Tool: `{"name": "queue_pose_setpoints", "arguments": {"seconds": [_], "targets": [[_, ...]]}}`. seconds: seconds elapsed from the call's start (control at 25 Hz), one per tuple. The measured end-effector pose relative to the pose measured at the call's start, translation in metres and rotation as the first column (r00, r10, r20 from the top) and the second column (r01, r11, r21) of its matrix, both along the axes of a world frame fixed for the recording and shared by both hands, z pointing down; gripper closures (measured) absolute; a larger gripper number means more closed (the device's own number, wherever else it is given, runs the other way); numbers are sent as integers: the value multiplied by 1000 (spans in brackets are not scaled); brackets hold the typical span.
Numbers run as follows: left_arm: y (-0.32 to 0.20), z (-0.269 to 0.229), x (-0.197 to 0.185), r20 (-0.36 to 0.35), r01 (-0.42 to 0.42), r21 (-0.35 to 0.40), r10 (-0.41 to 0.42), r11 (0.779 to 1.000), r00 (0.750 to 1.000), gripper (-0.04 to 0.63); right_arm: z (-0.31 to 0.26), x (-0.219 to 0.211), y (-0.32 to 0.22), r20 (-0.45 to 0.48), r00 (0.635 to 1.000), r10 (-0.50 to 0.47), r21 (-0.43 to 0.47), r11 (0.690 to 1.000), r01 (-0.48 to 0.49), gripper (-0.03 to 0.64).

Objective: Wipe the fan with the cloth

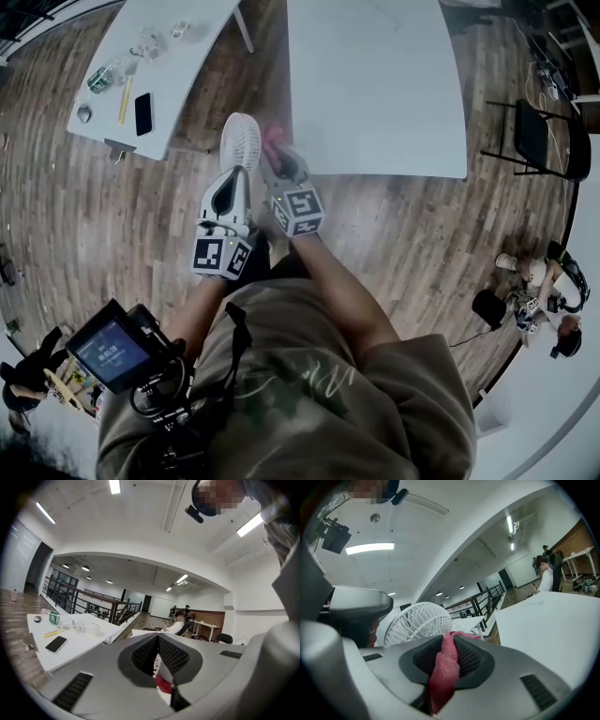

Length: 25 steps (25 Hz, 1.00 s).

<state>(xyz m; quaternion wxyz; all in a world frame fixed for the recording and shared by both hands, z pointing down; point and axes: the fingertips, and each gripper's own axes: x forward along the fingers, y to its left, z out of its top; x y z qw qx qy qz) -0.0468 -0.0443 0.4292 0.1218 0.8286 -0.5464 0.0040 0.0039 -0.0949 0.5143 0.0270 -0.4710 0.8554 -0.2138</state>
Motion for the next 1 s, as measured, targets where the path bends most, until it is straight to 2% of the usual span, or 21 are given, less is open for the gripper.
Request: {"name": "queue_pose_setpoints", "arguments": {"seconds": [0.4,0.6,0.88,1.0], "targets": [[2,5,-4,-12,0,-18,0,1000,1000,575,7,-1,1,-9,1000,14,1,1000,-14,517],[3,6,-2,-1,-1,-11,1,1000,1000,575,9,1,1,-80,997,19,44,999,-16,515],[6,10,-3,-4,5,-17,-5,1000,1000,575,11,-4,6,-132,991,4,70,998,5,515],[6,8,0,31,-13,12,13,1000,999,575,12,-6,4,-139,990,-1,72,997,12,515]]}}
